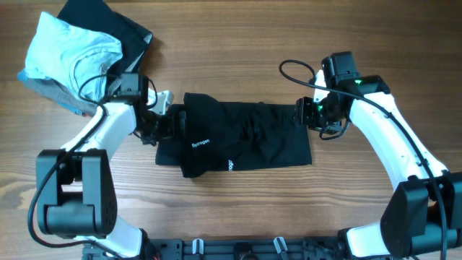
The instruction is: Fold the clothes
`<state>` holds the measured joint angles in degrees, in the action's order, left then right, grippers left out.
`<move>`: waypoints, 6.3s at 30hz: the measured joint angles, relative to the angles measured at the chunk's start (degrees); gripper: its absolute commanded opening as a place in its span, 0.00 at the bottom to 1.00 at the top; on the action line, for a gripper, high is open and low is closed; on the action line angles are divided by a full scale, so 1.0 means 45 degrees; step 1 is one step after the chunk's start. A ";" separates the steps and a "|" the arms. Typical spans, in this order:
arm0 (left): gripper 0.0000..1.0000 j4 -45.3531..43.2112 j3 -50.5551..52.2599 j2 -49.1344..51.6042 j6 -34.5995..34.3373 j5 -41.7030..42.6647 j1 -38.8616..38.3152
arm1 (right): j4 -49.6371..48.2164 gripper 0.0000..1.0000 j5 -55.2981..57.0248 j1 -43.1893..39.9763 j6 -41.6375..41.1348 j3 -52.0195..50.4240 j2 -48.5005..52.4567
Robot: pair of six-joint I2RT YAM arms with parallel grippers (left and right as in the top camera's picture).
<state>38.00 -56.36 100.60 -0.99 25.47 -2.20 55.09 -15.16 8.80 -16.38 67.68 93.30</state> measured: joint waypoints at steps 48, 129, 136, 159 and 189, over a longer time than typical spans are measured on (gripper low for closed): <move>1.00 0.0699 -0.0661 0.0699 -0.0568 0.0432 -0.1302 | -0.1447 0.64 -0.0826 -0.0967 0.0782 -0.1836 -0.1253; 1.00 0.4643 -0.6169 -0.0369 -0.7359 -0.3225 -0.5649 | -0.0908 0.83 -0.4580 -0.0500 0.3793 -0.1719 -0.1666; 0.58 0.4741 -0.6222 -0.0427 -0.5960 -0.3113 -0.4930 | -0.1239 0.04 -0.3211 0.1511 0.2093 -0.2409 -0.1627; 0.74 0.3458 -0.4653 0.1851 -0.3978 -0.1860 -0.5241 | 0.0083 0.23 0.2225 -0.0253 -0.1719 -0.3050 -0.1481; 0.91 0.4031 -0.4653 0.1846 -0.3497 -0.0831 -0.4148 | -0.4813 0.04 -0.0170 0.1379 -0.0520 -0.4274 -0.0699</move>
<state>56.14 -77.30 108.90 -16.73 21.74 -20.86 33.43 -15.92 15.00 -18.72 48.45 90.15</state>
